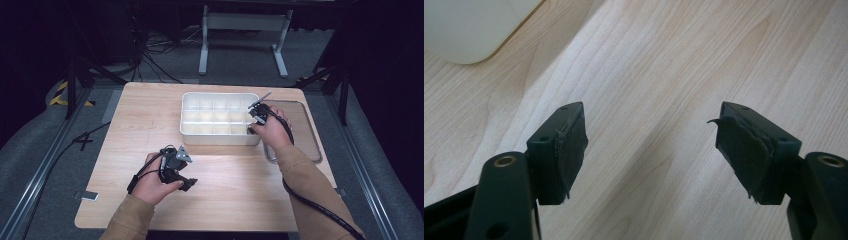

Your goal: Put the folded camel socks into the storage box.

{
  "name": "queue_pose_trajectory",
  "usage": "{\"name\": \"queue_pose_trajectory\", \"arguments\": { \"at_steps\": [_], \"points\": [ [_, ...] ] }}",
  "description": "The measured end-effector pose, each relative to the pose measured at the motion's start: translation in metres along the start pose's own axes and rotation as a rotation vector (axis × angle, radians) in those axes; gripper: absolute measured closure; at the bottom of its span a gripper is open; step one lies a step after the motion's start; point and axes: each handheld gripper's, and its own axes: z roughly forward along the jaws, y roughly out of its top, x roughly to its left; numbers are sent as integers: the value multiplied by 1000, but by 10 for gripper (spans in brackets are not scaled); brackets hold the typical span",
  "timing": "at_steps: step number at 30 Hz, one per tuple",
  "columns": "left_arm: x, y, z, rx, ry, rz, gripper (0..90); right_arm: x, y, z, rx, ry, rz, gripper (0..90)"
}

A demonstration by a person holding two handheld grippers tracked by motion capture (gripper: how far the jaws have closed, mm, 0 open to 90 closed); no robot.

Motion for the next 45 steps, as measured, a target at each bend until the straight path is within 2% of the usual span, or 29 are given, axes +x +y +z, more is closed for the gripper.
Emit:
{"name": "queue_pose_trajectory", "arguments": {
  "at_steps": [5,7,8,11,17,19,23,26,29,30,35,39,41,45],
  "points": [
    [0,0,1,1,-3,-1,292,4,2,6,20,-22,1,789],
    [1,0,0,2,-3,0,292,9,5,7,45,-58,-38,783],
    [1,0,0,2,-3,0,292,10,5,7,48,-64,-43,779],
    [1,1,-2,0,-8,-5,292,9,4,6,39,-55,-48,767],
    [2,2,-2,-4,-8,-6,291,6,-7,-1,-52,-28,-10,671],
    [2,4,-1,-10,-7,-3,290,6,-8,-6,-75,-17,-10,596],
    [2,7,1,-14,-12,-4,289,8,-12,-18,-152,3,-25,524],
    [2,9,2,-5,-18,0,289,9,-14,-24,-178,-7,-45,513],
    [2,9,1,-17,-22,-14,292,9,-22,-37,-257,28,-60,488],
    [2,9,1,-17,-22,-14,293,9,-22,-37,-257,28,-60,488],
    [3,10,-6,-24,-23,-4,292,13,-33,-54,-341,87,-79,461],
    [4,7,-13,-33,-41,-14,288,19,-41,-72,-379,122,-136,457],
    [4,6,-15,-36,-50,-19,288,21,-43,-76,-385,134,-144,452],
    [3,5,-19,-27,-58,-7,279,31,-57,-91,-416,182,-200,449]
  ]
}}
